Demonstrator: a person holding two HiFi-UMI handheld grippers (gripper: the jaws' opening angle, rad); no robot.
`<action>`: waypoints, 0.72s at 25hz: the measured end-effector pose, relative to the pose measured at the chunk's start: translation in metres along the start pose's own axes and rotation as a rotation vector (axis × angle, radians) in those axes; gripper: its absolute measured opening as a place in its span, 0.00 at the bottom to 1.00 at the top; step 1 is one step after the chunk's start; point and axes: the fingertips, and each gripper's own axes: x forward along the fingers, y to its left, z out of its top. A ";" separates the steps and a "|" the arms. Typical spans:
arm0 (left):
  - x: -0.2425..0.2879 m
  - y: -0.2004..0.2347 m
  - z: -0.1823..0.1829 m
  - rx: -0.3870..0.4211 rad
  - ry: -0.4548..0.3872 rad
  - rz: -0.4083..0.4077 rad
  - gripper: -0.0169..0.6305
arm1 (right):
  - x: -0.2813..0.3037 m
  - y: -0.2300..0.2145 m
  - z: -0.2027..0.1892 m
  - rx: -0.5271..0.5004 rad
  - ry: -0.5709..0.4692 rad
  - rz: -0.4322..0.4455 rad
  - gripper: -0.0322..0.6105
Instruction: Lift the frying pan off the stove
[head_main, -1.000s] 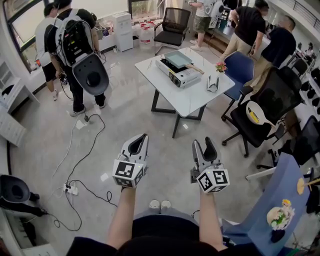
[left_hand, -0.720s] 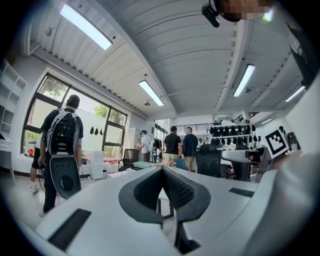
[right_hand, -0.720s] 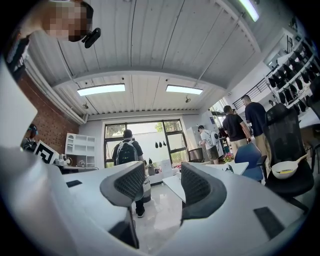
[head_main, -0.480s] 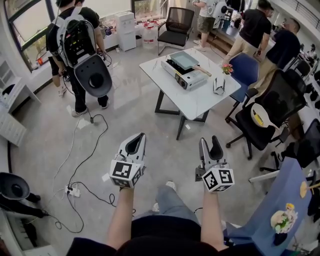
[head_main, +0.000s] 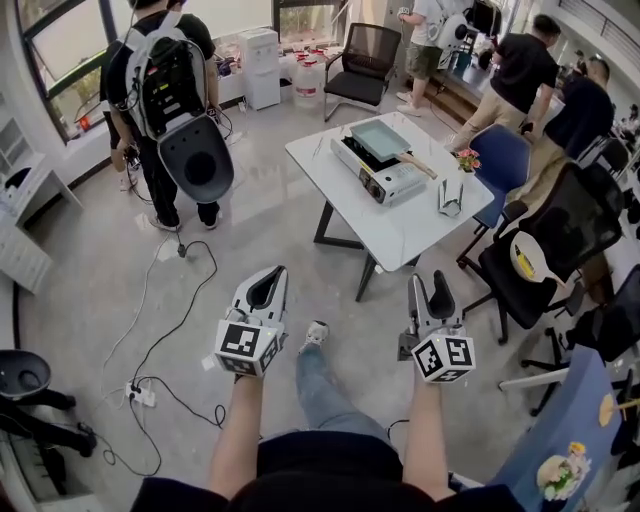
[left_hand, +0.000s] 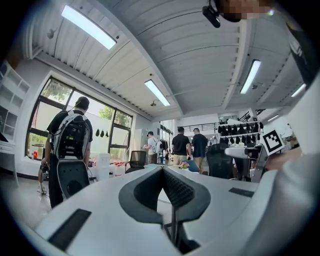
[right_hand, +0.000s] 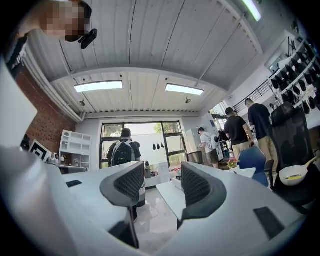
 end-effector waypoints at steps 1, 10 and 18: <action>0.012 0.008 -0.002 -0.005 0.001 0.002 0.05 | 0.015 -0.006 -0.002 0.001 -0.003 -0.002 0.38; 0.189 0.114 -0.021 0.018 0.067 0.013 0.05 | 0.214 -0.078 -0.016 -0.013 -0.018 -0.032 0.38; 0.373 0.186 0.006 0.037 0.070 -0.041 0.05 | 0.368 -0.150 -0.002 0.034 -0.044 -0.100 0.38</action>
